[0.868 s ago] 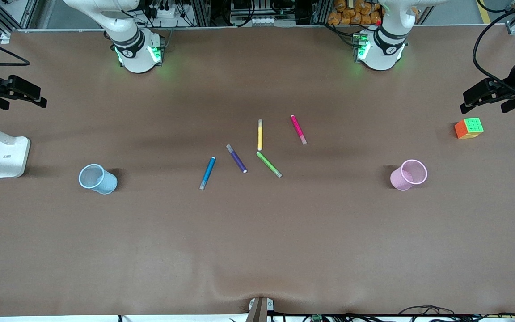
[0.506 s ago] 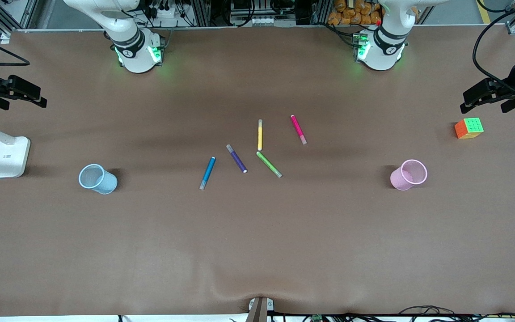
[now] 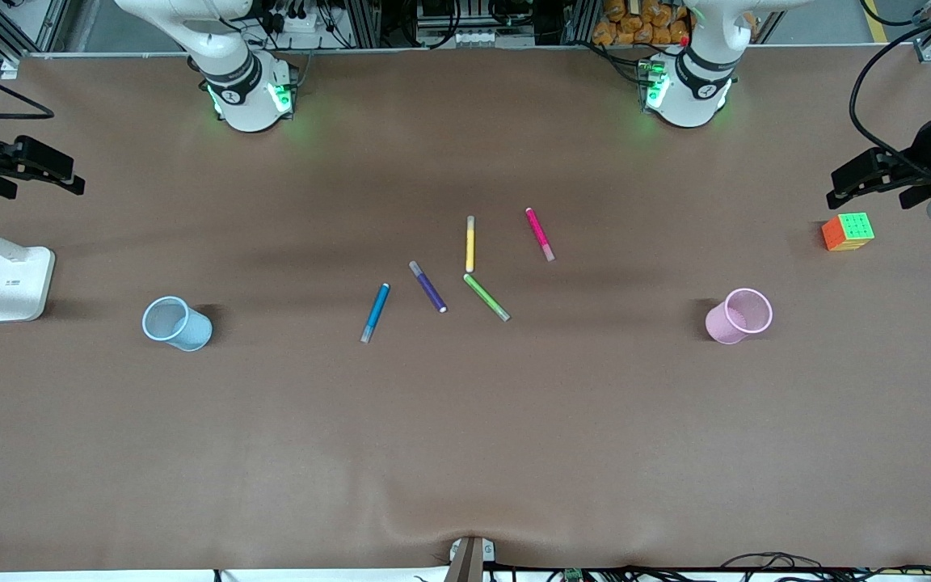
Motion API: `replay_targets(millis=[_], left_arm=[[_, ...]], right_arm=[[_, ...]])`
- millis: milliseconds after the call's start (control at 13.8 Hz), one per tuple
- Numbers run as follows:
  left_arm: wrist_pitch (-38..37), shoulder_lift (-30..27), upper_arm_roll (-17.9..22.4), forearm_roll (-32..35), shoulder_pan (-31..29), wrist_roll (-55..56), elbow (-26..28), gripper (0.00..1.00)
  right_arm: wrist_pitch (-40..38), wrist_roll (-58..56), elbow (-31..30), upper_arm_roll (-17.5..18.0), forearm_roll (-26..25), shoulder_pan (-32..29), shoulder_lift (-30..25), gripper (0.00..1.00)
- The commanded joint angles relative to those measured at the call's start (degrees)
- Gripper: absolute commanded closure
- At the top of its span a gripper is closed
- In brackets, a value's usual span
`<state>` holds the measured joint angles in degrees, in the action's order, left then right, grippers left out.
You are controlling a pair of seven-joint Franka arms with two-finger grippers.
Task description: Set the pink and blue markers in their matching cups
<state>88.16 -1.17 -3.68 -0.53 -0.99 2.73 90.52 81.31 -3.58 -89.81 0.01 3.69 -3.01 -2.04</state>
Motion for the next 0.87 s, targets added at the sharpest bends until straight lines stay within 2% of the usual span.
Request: replay_targets(millis=[0,506,796], left_arm=[[-0.97,1.87,-0.37,0.09,0.37,-0.7,-0.26,0.0],[-0.8,6.44,-1.77,-0.26,5.82,1.14,-0.52,0.0],[0.34,10.13,-2.04,-4.74,8.11,5.52,-0.52,0.0]], right_arm=[[-0.62,0.68,0.08,0.17,0.44,-0.24,-0.51,0.0],[-0.36,0.68,0.17,0.25,0.26,-0.24,-0.42,0.0],[-0.36,0.68,0.17,0.25,0.26,-0.24,-0.42,0.0]])
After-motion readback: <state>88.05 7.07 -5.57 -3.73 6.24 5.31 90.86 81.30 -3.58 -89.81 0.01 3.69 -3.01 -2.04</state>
